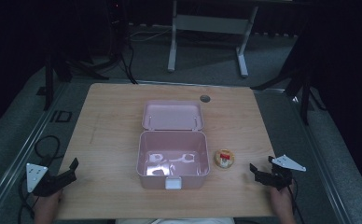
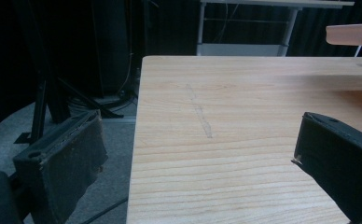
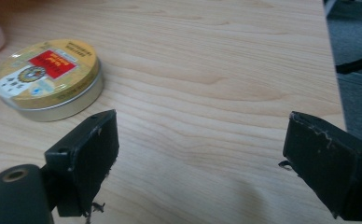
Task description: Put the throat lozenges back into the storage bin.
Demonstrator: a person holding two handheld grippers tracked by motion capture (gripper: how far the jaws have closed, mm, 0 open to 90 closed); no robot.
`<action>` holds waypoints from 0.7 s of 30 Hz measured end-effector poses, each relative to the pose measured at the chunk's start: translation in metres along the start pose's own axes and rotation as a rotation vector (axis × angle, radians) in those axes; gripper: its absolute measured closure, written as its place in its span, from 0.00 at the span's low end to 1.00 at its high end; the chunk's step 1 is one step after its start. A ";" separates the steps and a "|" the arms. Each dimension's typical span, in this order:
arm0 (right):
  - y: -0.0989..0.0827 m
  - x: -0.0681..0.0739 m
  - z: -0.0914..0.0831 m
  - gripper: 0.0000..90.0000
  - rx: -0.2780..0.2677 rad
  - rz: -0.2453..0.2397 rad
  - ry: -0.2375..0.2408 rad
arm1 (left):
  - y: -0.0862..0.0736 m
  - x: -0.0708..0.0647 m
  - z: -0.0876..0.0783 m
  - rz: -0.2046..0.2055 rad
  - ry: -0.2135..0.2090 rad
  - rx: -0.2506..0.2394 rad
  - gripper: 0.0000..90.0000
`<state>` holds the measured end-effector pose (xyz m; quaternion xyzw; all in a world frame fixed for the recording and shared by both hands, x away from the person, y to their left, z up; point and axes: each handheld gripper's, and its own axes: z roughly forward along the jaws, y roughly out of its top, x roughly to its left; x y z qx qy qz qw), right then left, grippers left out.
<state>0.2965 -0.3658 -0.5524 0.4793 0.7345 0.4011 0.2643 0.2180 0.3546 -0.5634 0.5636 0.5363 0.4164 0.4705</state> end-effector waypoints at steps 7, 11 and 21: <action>-0.001 -0.002 0.001 0.11 0.055 -0.043 0.169 | 0.000 0.001 0.001 -0.005 -0.008 0.005 0.03; 0.002 0.002 0.003 0.11 0.138 -0.138 0.230 | 0.000 0.001 0.000 -0.006 -0.011 0.002 0.03; 0.020 0.009 -0.002 0.11 0.362 -0.337 0.376 | 0.000 0.000 0.001 0.001 -0.009 0.007 0.03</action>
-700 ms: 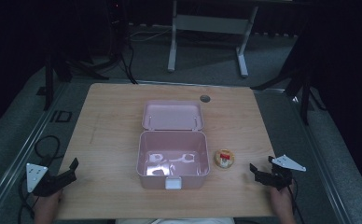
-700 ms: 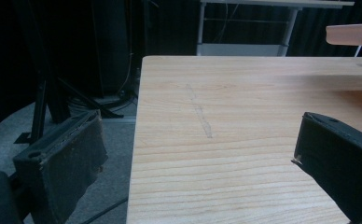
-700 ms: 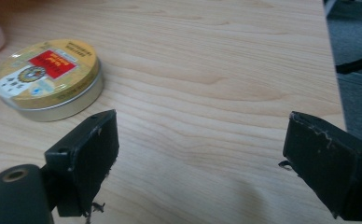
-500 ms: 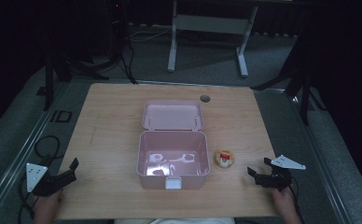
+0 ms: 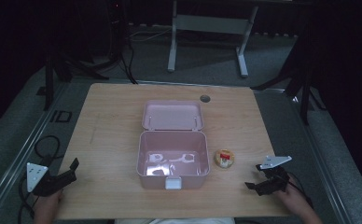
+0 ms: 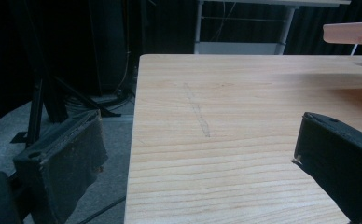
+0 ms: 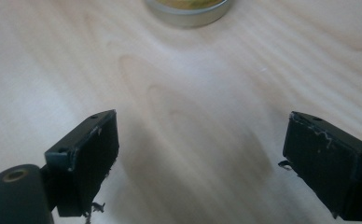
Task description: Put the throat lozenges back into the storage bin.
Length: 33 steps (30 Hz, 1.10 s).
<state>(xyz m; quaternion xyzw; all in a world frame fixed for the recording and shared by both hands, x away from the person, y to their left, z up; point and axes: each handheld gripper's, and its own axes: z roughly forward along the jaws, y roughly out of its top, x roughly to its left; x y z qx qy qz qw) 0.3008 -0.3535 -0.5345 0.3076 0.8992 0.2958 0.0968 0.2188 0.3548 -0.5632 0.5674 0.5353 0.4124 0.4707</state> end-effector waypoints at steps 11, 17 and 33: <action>0.013 -0.002 -0.005 0.11 0.157 -0.077 0.028 | 0.000 0.000 0.000 -0.001 0.003 0.000 0.03; 0.017 0.000 -0.001 0.14 0.236 -0.129 0.017 | 0.000 0.000 0.000 -0.002 0.002 0.004 0.03; 0.048 0.009 0.007 0.13 0.530 -0.252 0.036 | 0.000 0.000 0.001 0.000 0.000 0.007 0.03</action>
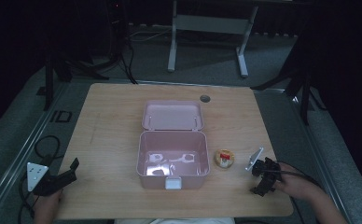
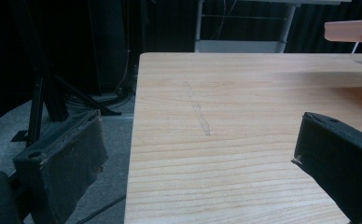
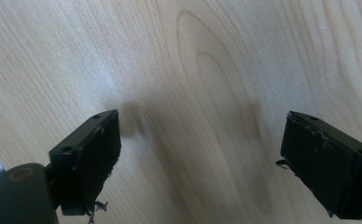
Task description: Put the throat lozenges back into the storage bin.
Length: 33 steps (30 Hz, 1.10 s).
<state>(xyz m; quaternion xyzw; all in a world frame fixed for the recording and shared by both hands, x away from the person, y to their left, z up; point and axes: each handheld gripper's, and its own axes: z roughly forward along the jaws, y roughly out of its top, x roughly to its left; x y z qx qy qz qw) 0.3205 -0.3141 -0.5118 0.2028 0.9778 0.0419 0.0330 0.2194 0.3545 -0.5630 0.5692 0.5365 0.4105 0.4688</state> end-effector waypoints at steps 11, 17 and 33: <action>0.021 -0.002 -0.013 0.13 0.104 -0.072 0.027 | 0.000 0.000 0.000 0.000 -0.001 0.000 0.03; 0.034 -0.004 -0.016 0.13 0.098 -0.101 0.037 | 0.000 0.000 0.000 -0.001 -0.001 0.001 0.03; 0.069 -0.020 -0.019 0.14 0.067 -0.125 0.048 | 0.000 0.000 0.000 -0.002 -0.002 0.000 0.03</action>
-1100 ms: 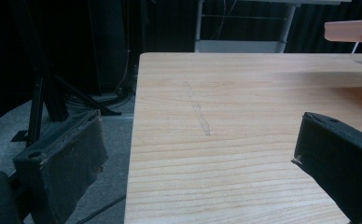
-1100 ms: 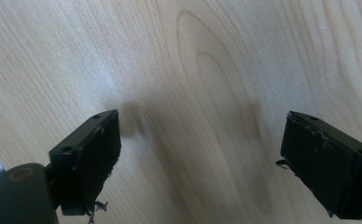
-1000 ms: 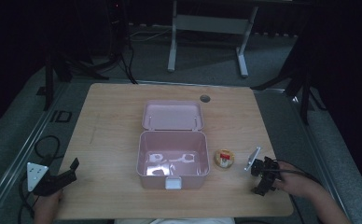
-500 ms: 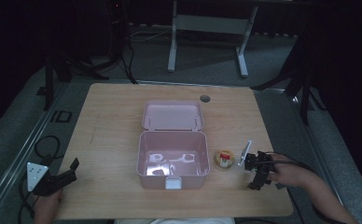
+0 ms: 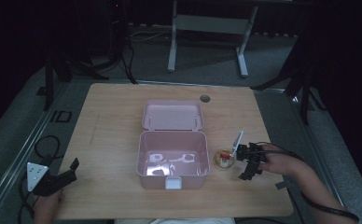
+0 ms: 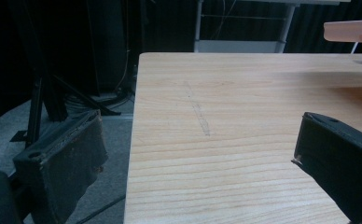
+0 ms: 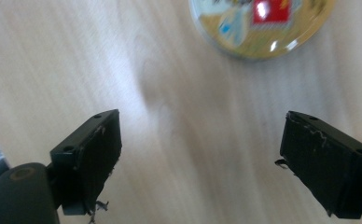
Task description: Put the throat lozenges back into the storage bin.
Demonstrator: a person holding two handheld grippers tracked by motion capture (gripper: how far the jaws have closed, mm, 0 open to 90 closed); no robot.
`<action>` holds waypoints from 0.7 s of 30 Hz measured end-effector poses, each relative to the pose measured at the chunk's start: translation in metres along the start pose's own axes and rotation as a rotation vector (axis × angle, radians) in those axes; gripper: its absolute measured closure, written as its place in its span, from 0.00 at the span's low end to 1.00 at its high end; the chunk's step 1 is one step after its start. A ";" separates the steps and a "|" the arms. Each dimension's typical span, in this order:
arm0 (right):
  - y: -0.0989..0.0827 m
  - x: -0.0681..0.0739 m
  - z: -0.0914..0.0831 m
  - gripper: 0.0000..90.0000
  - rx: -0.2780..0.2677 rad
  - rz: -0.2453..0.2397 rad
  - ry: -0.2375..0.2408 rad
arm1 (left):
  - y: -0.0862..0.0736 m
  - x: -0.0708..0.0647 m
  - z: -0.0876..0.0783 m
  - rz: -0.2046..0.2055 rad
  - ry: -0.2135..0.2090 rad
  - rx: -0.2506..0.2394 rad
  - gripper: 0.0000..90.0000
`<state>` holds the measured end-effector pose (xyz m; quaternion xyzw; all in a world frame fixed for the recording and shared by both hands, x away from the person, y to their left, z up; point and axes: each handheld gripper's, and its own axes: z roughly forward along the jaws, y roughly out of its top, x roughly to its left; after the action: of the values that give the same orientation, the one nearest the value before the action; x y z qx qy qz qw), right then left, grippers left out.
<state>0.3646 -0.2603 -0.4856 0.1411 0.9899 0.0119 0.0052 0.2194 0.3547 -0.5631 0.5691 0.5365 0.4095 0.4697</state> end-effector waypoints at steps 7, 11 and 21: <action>0.016 -0.011 -0.003 0.15 -0.004 -0.007 0.016 | 0.000 0.000 0.000 0.000 -0.002 0.000 0.03; 0.025 -0.015 -0.004 0.15 -0.002 -0.023 0.014 | 0.000 0.000 0.000 0.000 -0.002 -0.001 0.03; 0.048 -0.018 -0.005 0.15 -0.012 -0.078 -0.011 | 0.000 0.001 0.000 0.000 -0.004 0.000 0.03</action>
<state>0.3957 -0.2193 -0.4791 0.1024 0.9945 0.0167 0.0119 0.2193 0.3553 -0.5631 0.5697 0.5356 0.4085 0.4709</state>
